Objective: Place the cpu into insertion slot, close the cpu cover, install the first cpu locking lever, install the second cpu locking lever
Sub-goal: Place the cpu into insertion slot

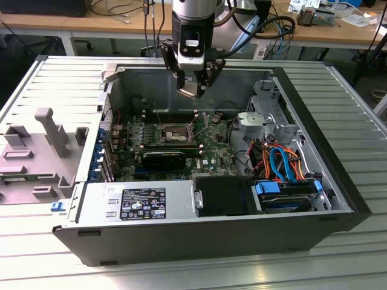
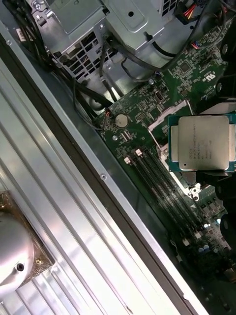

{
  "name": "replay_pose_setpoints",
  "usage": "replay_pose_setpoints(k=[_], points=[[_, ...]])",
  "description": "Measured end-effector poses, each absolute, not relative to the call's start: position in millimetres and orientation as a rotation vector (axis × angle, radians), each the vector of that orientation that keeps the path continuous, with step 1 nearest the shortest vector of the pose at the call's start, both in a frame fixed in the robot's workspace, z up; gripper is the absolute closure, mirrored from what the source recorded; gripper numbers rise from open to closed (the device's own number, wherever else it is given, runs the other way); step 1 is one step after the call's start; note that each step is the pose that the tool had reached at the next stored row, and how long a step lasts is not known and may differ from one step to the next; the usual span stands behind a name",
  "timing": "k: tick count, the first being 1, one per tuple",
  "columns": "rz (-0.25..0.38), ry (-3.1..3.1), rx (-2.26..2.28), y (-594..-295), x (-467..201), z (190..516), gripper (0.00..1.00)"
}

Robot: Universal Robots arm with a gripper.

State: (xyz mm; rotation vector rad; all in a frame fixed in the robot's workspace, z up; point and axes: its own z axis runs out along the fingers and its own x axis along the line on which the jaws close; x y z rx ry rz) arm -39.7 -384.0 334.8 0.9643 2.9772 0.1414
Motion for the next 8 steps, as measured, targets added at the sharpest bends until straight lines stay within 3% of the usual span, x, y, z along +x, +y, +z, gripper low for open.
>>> replay_pose_setpoints(k=[8], points=[[0.141, 2.964, 1.001, -384.0, -39.7, 334.6, 0.46]])
